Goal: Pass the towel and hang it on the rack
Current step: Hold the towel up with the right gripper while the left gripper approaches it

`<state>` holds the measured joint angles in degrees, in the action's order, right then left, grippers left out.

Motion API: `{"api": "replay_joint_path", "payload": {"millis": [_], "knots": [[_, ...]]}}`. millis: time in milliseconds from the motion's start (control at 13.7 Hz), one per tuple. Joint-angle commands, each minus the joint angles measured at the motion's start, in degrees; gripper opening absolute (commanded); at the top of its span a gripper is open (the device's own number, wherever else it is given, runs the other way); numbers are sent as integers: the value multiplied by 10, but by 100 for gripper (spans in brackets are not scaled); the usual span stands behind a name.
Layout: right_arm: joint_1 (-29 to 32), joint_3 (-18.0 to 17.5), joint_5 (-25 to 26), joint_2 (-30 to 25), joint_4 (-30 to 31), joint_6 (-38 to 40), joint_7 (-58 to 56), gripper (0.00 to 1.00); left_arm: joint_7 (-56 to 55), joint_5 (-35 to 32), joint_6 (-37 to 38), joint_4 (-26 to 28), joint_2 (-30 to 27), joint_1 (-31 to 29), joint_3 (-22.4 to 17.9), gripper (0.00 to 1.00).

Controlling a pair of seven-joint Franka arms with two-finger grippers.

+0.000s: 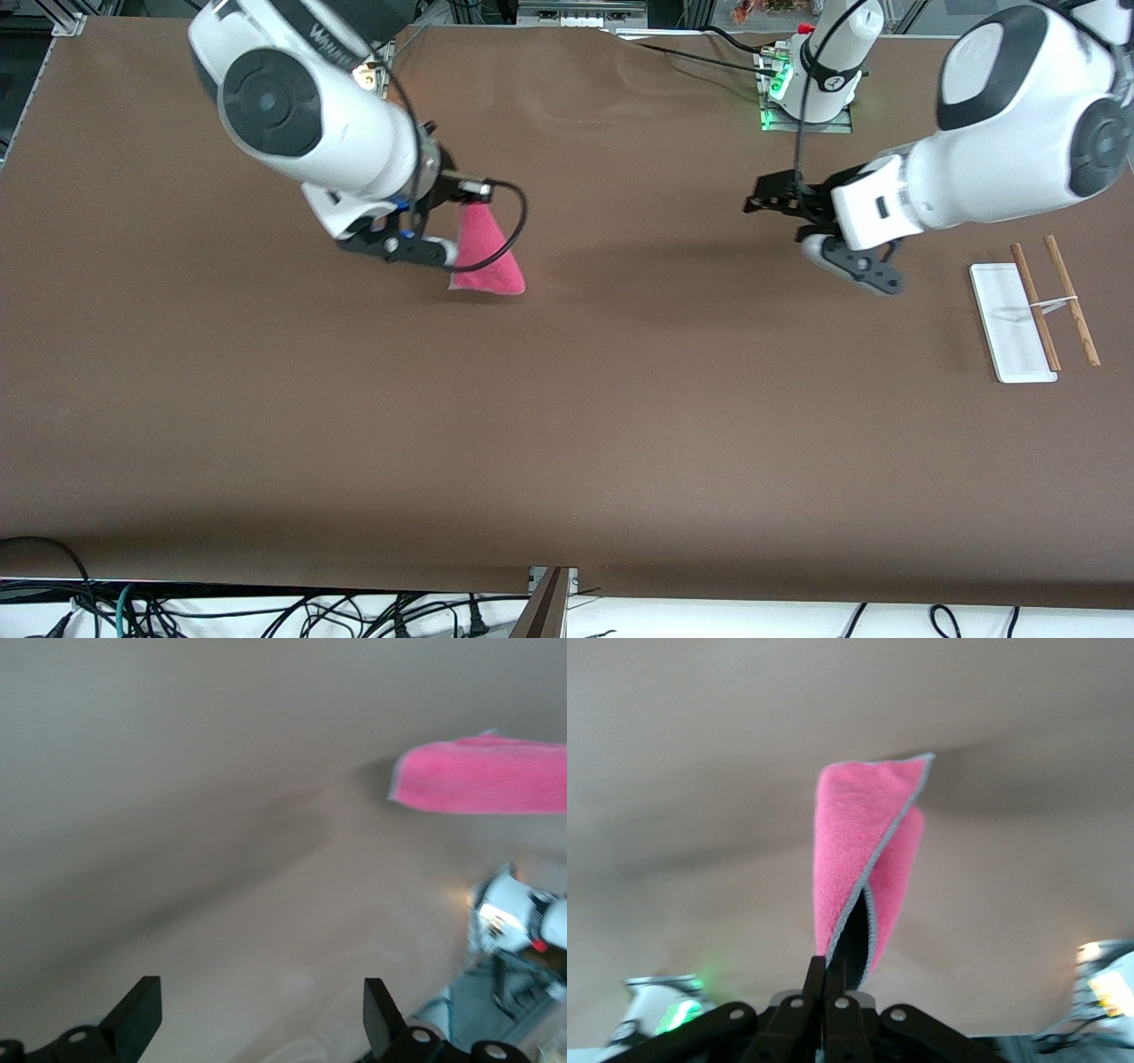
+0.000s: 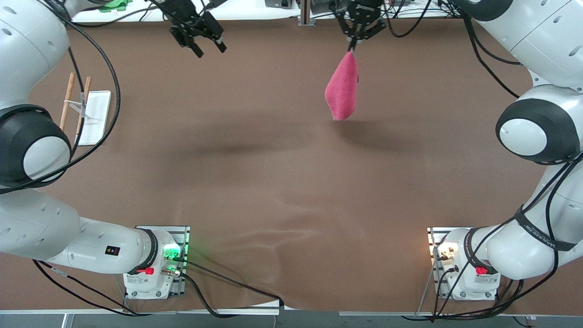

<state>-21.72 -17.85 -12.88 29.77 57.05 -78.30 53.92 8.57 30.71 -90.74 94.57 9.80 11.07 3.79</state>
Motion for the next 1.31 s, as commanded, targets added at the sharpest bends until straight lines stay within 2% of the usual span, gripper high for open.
{"api": "replay_joint_path", "payload": {"millis": [0, 146, 365, 584, 876, 1240], "knots": [[5, -61, -11, 2, -10, -47, 88, 0, 145, 102, 1, -15, 61, 2, -5, 100], [4, -82, -11, 4, -10, -83, 144, 0, 255, 152, -11, -12, 95, 4, -5, 100], [-7, -97, -11, 4, -10, -108, 201, 0, 411, 174, -38, 7, 122, 18, 2, 100], [-19, -97, -10, 4, -10, -126, 232, 0, 550, 223, -94, 62, 123, 18, 23, 100], [-30, -97, -10, 4, -10, -139, 259, 0, 721, 342, -195, 162, 123, 17, 60, 100], [-30, -97, -10, 4, -10, -142, 260, 0, 824, 448, -199, 226, 122, 16, 81, 100]]}}
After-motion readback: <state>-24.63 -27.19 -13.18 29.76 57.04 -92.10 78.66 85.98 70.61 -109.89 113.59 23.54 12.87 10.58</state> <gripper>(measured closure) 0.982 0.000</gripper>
